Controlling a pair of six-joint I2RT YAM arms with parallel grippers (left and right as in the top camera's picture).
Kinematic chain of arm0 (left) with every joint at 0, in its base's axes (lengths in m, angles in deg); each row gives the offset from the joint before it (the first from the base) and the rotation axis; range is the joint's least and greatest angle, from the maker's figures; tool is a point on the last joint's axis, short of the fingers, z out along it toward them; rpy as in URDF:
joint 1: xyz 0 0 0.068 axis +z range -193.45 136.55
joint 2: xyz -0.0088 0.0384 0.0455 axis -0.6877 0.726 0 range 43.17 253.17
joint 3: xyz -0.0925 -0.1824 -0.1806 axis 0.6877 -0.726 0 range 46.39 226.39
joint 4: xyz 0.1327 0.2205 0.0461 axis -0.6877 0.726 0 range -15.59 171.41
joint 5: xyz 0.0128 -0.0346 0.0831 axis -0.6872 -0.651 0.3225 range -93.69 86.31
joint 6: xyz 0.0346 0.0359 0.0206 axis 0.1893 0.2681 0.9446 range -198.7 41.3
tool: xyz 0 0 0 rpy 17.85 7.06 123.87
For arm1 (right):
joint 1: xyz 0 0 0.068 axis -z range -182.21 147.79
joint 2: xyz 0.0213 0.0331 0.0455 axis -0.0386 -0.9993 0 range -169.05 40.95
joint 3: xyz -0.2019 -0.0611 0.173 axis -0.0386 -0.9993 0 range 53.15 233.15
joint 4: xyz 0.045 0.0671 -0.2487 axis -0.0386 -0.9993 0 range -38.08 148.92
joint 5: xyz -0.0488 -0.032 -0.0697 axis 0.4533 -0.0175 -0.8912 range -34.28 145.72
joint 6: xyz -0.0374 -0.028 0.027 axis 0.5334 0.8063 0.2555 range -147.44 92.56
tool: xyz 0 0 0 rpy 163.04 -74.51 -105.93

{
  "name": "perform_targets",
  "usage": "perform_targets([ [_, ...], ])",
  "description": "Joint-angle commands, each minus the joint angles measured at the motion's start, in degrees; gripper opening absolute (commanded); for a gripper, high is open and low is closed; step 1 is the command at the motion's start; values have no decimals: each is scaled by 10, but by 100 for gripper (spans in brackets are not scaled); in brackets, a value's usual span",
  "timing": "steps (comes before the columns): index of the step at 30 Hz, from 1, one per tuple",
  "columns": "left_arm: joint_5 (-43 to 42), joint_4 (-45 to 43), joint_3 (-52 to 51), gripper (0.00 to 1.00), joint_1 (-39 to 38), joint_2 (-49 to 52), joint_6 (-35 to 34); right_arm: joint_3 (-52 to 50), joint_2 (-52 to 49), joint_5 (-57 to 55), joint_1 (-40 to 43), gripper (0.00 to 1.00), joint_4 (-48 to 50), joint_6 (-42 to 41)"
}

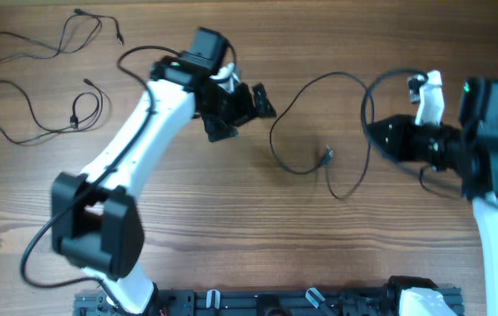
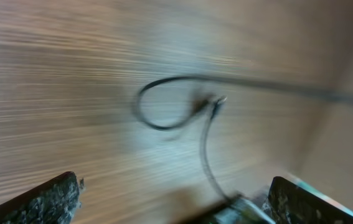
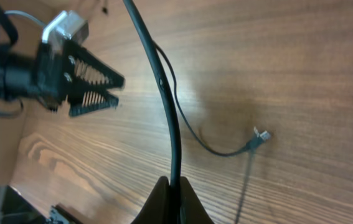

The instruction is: Untangle cables

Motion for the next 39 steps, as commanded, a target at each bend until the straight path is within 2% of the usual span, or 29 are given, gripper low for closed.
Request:
perform_targets([
  [1, -174, -23, 1, 98, 38, -83, 5, 6, 49, 6, -3, 4, -14, 25],
  [4, -233, -39, 1, 98, 46, -119, 2, 6, 70, 23, -3, 4, -17, 25],
  [6, -263, -52, 1, 98, 45, -142, -26, 6, 76, 51, -3, 4, -15, 26],
  [8, -265, -55, 1, 95, 43, -160, -86, 6, 77, 82, -3, 4, -15, 25],
  [10, -265, -54, 1, 84, 42, -178, -172, 6, 75, 119, -3, 4, -14, 25],
  [11, -264, -55, 1, 84, 40, -186, -218, 6, 75, 144, -3, 4, -14, 25],
  [12, -264, -55, 1, 86, 38, -188, -232, 6, 75, 153, -3, 4, -14, 26],
  [21, -223, -73, 1, 89, 6, -186, -391, 6, 75, 236, -3, 4, -7, 25],
  [26, -146, -80, 1, 86, -12, -186, -481, 6, 76, 267, -3, 4, 7, 19],
  [33, -124, -137, 1, 84, -26, -186, -544, 6, 76, 270, -3, 4, 7, 17],
  [39, -124, -169, 1, 83, -26, -186, -586, 6, 76, 315, -3, 4, 10, 17],
])
